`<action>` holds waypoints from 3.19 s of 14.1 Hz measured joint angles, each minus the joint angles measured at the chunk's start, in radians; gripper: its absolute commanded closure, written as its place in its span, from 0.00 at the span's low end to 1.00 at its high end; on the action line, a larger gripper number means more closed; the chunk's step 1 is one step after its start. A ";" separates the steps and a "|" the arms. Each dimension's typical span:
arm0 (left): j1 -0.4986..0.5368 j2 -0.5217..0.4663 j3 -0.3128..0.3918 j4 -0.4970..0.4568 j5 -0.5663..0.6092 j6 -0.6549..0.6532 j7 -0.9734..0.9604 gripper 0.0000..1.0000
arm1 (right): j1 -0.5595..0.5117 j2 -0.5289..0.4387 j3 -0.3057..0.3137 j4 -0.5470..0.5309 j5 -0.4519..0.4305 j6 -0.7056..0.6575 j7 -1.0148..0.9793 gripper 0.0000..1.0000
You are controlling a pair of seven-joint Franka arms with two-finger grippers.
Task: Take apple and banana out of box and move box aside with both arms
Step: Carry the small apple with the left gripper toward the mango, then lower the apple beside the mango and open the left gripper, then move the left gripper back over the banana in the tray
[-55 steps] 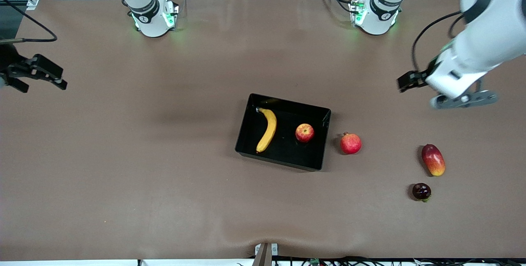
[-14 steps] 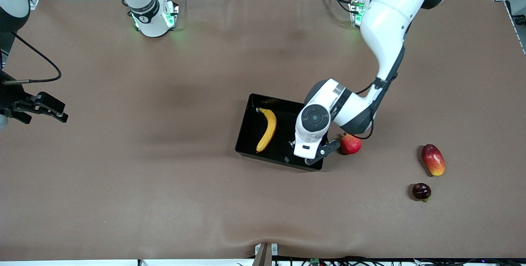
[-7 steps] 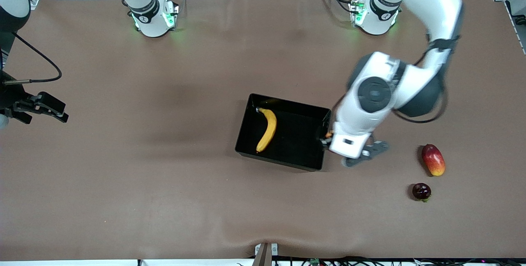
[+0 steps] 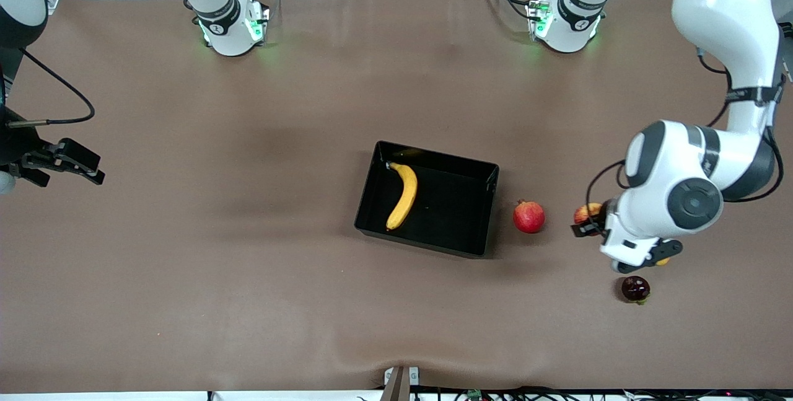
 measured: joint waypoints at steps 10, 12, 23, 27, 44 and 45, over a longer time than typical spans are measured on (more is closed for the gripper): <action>0.123 -0.011 0.000 -0.355 0.101 0.364 0.008 1.00 | 0.001 0.000 0.004 0.000 0.000 -0.002 0.000 0.00; 0.126 -0.017 -0.003 -0.362 0.106 0.374 0.008 0.70 | 0.002 0.000 0.005 0.000 0.000 -0.002 0.000 0.00; 0.117 -0.160 -0.133 -0.354 0.112 0.307 -0.004 0.00 | 0.003 0.000 0.009 -0.001 0.000 -0.003 0.000 0.00; 0.104 -0.190 -0.284 -0.321 0.112 0.251 -0.063 0.00 | 0.004 0.001 0.009 -0.001 0.000 -0.003 0.000 0.00; -0.554 0.240 -0.091 0.125 0.219 0.250 -0.230 0.00 | 0.010 0.001 0.010 -0.001 0.000 -0.005 0.000 0.00; -0.554 0.251 -0.091 0.126 0.219 0.252 -0.231 0.00 | 0.015 0.001 0.011 -0.002 0.001 -0.008 -0.001 0.00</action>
